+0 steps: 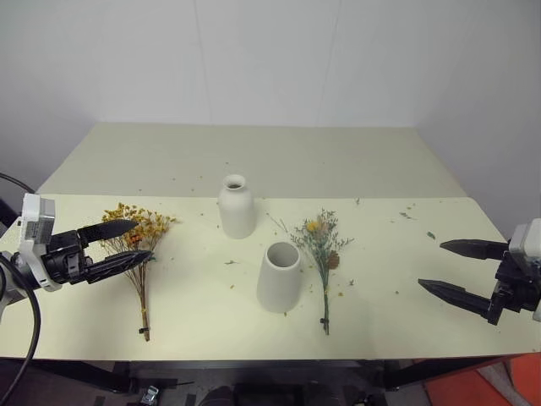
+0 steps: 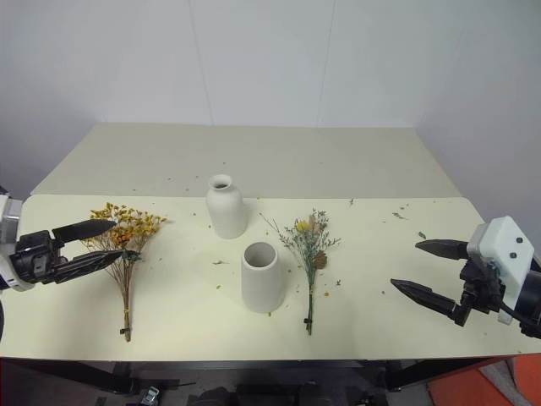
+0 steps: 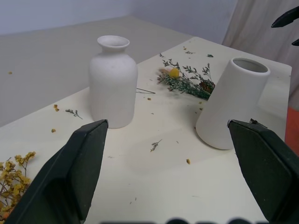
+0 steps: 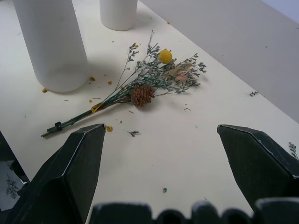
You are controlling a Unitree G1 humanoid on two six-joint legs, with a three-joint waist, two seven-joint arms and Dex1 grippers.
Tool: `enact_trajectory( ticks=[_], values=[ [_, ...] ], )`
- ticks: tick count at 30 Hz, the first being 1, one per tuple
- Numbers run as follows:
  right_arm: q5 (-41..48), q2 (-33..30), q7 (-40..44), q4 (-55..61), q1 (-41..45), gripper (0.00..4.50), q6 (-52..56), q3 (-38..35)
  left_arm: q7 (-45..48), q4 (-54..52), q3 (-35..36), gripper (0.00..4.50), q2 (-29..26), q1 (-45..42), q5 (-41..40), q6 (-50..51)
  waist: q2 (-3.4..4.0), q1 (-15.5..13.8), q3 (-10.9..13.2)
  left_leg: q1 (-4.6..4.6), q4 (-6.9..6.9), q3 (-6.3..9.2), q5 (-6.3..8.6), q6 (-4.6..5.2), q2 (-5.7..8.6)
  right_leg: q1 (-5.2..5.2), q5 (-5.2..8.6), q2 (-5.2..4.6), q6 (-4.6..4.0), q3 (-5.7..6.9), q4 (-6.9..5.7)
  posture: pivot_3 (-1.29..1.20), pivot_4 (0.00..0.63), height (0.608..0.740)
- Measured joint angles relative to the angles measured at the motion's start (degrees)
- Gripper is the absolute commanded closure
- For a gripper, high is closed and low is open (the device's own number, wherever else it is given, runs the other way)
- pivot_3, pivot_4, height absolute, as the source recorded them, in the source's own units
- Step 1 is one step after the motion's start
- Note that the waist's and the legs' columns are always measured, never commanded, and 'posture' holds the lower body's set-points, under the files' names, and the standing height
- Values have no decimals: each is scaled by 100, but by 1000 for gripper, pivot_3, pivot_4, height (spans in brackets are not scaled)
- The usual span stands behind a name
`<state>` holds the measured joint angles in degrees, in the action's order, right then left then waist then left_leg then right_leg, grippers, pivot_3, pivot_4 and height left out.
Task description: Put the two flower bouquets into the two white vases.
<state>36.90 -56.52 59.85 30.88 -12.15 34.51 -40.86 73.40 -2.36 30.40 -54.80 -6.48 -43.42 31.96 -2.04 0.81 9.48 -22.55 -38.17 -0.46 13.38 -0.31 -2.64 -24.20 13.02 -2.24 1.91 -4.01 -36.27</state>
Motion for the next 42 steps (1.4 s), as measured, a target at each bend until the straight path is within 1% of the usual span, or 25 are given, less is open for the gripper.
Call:
enact_trajectory(
  ticks=[15, 16, 18, 20, 21, 22, 23, 24, 25, 26, 27, 30, 31, 32, 34, 36, 39, 42],
  values=[
    [43, -11, -50, -1, 245, 0, 28, 162, -293, -129, 0, 39, 6, 1, -88, 153, 0, 0, 0, 0, 0, -1, 0, 0, 0, 0, 0, 0, 0, 0, 0, 0, 150, 740],
    [48, -23, -50, -3, 285, 0, 56, 167, -396, -147, 1, 39, 16, 1, -99, 219, 0, 0, 0, 0, 0, -1, 0, 0, 0, 0, -1, 0, 1, 0, 0, 0, 150, 740],
    [134, -79, -50, -60, 500, 0, 109, 207, -908, -361, 22, 39, 115, -8, -187, 546, 0, 4, 0, 1, 0, -1, 0, 0, 0, 2, -6, -1, 9, -3, 0, 0, 150, 740],
    [291, -233, -54, -154, 985, 0, 129, 328, -1683, -825, 166, 39, 296, 27, -405, 1013, -1, 27, 1, 1, -2, -6, 0, 0, -2, 1, -11, -3, 18, -7, 0, 0, 150, 740],
    [296, -243, -54, -158, 1010, 0, 129, 340, -1717, -853, 181, 39, 302, 30, -411, 1036, -3, 36, 2, 3, -2, -6, 0, 0, -2, 1, -12, -2, 18, -7, 0, 0, 150, 740],
    [386, -357, -62, -168, 1187, 0, 129, 393, -2049, -1118, 279, 39, 340, 33, -544, 1220, -6, 31, 4, 6, -1, -3, 0, 0, -5, 4, -10, 3, 15, -4, 0, 0, 150, 740],
    [413, -352, -56, -318, 1622, 0, 137, 808, -2416, -1315, 672, 39, 348, 254, -742, 1544, -7, 64, 7, 11, 1, -8, 0, 0, -10, 0, -7, 5, 9, -7, -3, 0, 150, 740],
    [437, -345, -36, -508, 2665, 0, 100, 1507, -2985, -1644, 1196, 39, 354, 552, -1083, 2210, 1, 192, 28, 13, 1, -26, 0, 0, -12, -6, -22, -2, 16, -22, -3, 0, 150, 740],
    [445, -328, 8, -606, 3194, 0, 79, 1912, -3239, -1907, 1533, 39, 309, 796, -1249, 2600, -3, 249, 31, 22, 1, -26, 0, 0, -15, -5, -22, 0, 15, -23, -5, 0, 150, 740],
    [447, -324, 47, -651, 3459, 0, 64, 2097, -3382, -2036, 1692, 39, 258, 939, -1351, 2840, -3, 252, 31, 23, 3, -23, 0, 0, -15, -1, -20, 1, 13, -17, -5, 0, 150, 740],
    [440, -266, 148, -805, 3893, 0, 62, 2455, -3631, -2196, 1987, 39, 160, 1150, -1541, 3274, -9, 256, 34, 24, 3, -22, 0, 0, -16, -4, -18, 2, 9, -14, -8, 0, 150, 740],
    [356, 25, 447, -1182, 4624, 0, 11, 3189, -4353, -2432, 2408, 39, -91, 1218, -1894, 4329, -19, 184, 40, 25, 2, -19, 0, 0, -13, -7, -10, 2, -1, -11, -22, 0, 150, 740],
    [278, 146, 605, -1301, 4812, 0, -72, 3438, -4600, -2443, 2444, 39, -294, 1212, -1948, 4772, -26, 158, 44, 25, 2, -16, 0, 0, -10, -9, -6, 2, -3, -10, -29, 0, 150, 740],
    [241, 207, 694, -1348, 4888, 0, -136, 3585, -4765, -2448, 2472, 39, -370, 1181, -1954, 4997, -25, 137, 45, 25, 2, -16, 0, 0, -9, -10, -4, 1, -5, -10, -31, 0, 150, 740],
    [100, 428, 923, -1521, 5055, 0, -295, 3901, -5213, -2430, 2515, 39, -373, 933, -1909, 5508, -27, 113, 47, 26, 2, -15, 0, 0, -5, -10, 3, -2, -7, -9, -44, 0, 150, 740],
    [15, 605, 1067, -1660, 5208, 0, -389, 4120, -5486, -2389, 2517, 39, -366, 753, -1789, 5796, -32, 122, 50, 22, 2, -15, 0, 0, -6, -17, 2, -1, -12, -9, -48, 0, 150, 740],
    [-56, 794, 1200, -1760, 5479, 0, -417, 4284, -5647, -2369, 2455, 39, -377, 705, -1603, 5984, -31, 144, 50, 22, 5, -15, 1, -1, -6, -20, -13, -2, -54, -8, -51, 0, 150, 740],
    [-98, 885, 1259, -1772, 5776, 0, -403, 4422, -5689, -2296, 2159, 39, -351, 450, -1392, 5967, -31, 149, 50, 24, 11, -13, 1, -1, -6, -21, -12, -1, -62, -3, -54, 0, 150, 740]
  ],
)
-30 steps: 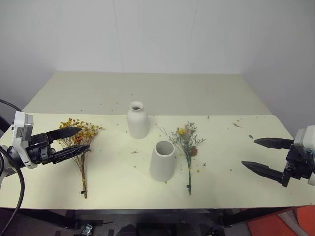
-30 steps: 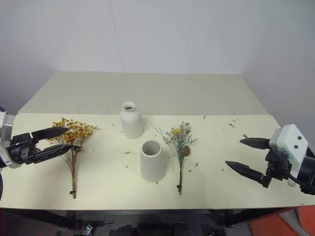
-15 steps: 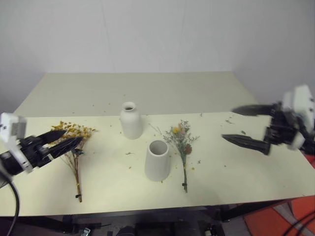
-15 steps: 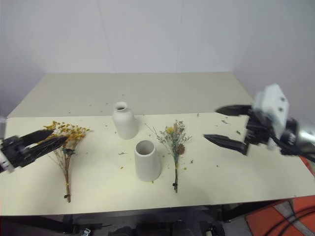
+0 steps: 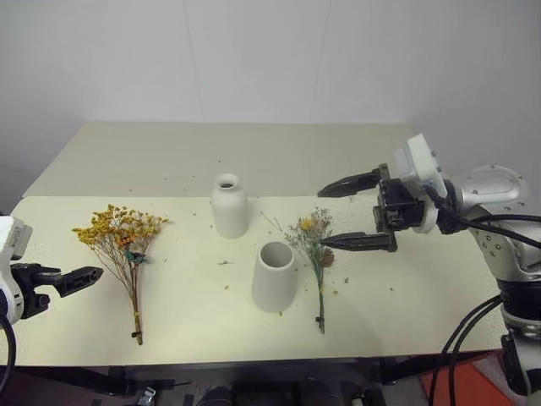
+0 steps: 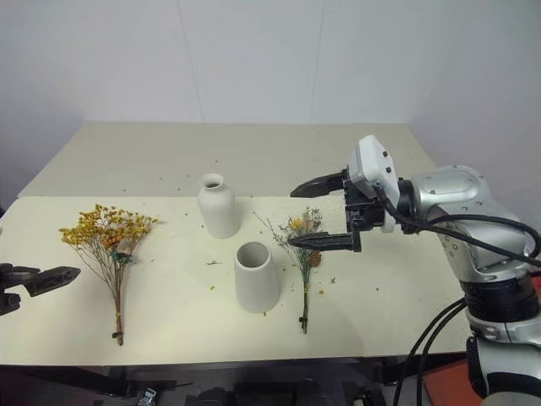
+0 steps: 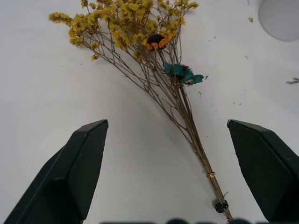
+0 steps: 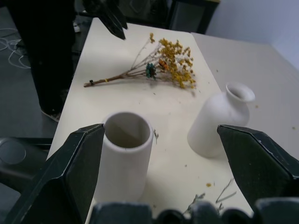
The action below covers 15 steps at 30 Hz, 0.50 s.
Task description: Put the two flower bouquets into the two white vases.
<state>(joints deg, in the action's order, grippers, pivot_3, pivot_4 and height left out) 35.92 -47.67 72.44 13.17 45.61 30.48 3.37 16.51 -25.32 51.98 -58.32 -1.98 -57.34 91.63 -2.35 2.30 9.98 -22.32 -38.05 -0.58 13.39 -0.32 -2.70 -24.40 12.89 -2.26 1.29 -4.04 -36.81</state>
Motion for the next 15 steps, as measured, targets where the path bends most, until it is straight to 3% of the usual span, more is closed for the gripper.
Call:
enact_trajectory(
  ticks=[15],
  values=[
    [-62, -314, -535, 658, 580, 0, 1704, 297, -191, 853, -1771, 39, 461, -1195, 1132, -530, -8, -16, 5, -8, 0, 4, -1, -1, 9, -4, -1, -7, -2, 2, 0, 0, 150, 740]
  ],
)
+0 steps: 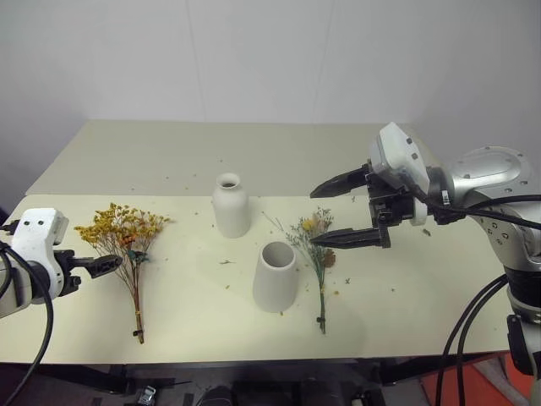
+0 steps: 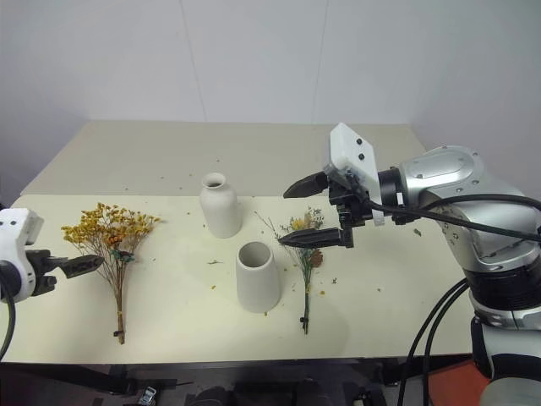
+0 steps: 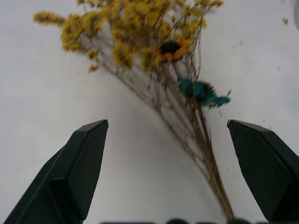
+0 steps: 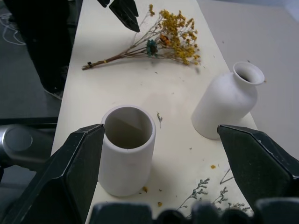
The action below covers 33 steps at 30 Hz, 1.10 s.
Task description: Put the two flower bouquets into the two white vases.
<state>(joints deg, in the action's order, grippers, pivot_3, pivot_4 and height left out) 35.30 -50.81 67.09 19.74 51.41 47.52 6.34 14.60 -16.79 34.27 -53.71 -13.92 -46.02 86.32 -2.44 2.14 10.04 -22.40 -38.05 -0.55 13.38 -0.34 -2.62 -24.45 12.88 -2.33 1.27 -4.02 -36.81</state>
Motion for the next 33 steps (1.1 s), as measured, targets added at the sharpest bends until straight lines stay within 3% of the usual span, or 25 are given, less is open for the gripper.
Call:
enact_trajectory(
  ticks=[8, 9, 13, 23, 33],
  values=[
    [32, 68, -335, 81, 2, 0, 222, -4, -223, 520, -862, 39, 640, -521, 610, -42, -4, 12, 2, -7, 0, 3, 0, 0, 1, -3, 0, 0, 1, 1, 0, 0, 150, 740],
    [32, 70, -360, 87, 1, 0, 236, -4, -254, 561, -905, 222, 703, -575, 659, -42, -6, 12, 3, -10, 0, 6, 0, 0, 2, -5, -1, 0, 1, 1, 1, 0, 150, 740],
    [31, 70, -415, 97, 2, 0, 271, -4, -252, 590, -1047, 1192, 753, -606, 826, -13, -8, 23, 4, -12, 0, 9, 0, 0, 2, -6, -1, 0, 2, 2, 1, 0, 150, 740],
    [33, 70, -485, 105, 1, 0, 282, -5, -141, 636, -1079, 4380, 751, -607, 1096, 258, -9, 21, 5, -14, 0, 16, 0, 0, 5, -6, -1, 0, 2, 5, 0, 0, 150, 740],
    [101, 56, -499, 166, -40, 0, 290, -30, -126, 622, -853, 4449, 1115, -1019, 1356, -126, -11, 7, 6, -18, 0, 22, 0, 0, 7, -5, -1, -2, 3, 9, 2, 0, 150, 740]
  ],
)
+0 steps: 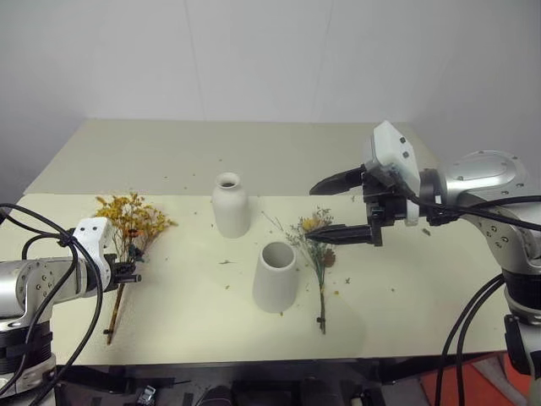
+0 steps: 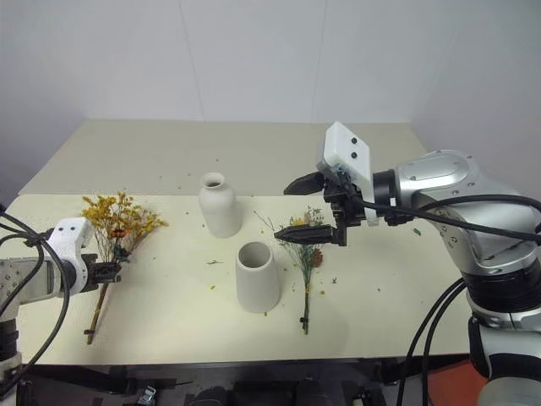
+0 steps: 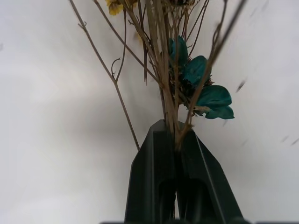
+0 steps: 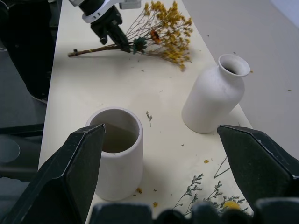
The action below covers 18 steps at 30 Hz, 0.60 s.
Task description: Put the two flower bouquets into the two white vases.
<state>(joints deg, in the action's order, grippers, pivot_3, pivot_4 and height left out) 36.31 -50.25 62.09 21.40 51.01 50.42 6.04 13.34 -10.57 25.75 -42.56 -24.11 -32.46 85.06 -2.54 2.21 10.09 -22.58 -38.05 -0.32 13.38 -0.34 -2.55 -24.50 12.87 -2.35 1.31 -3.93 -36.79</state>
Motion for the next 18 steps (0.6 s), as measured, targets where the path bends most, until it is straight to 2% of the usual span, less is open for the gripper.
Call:
enact_trajectory(
  ticks=[3, 10, 18],
  values=[
    [0, -3, -18, 65, -32, 0, 0, -4, 55, -51, 201, 4449, 185, -361, 48, -728, -6, -16, 4, -7, 0, 6, -2, -3, 1, -1, -1, 0, 0, 4, 2, 0, 150, 740],
    [-4, 0, -237, 150, -169, 0, 3, -53, 1109, 40, 112, 4449, -16, -1034, -47, -2317, -6, -10, 4, -16, 0, 6, -2, -3, 8, -4, 0, -9, 3, 7, 7, 0, 150, 740],
    [-2, 39, -794, 330, -299, 0, 211, -214, 2373, 1758, -61, 4449, 281, -2458, -352, -3902, -7, -31, 4, -19, -2, 7, -3, -3, 10, -4, -2, -8, 7, 8, 5, 0, 150, 740]
  ],
)
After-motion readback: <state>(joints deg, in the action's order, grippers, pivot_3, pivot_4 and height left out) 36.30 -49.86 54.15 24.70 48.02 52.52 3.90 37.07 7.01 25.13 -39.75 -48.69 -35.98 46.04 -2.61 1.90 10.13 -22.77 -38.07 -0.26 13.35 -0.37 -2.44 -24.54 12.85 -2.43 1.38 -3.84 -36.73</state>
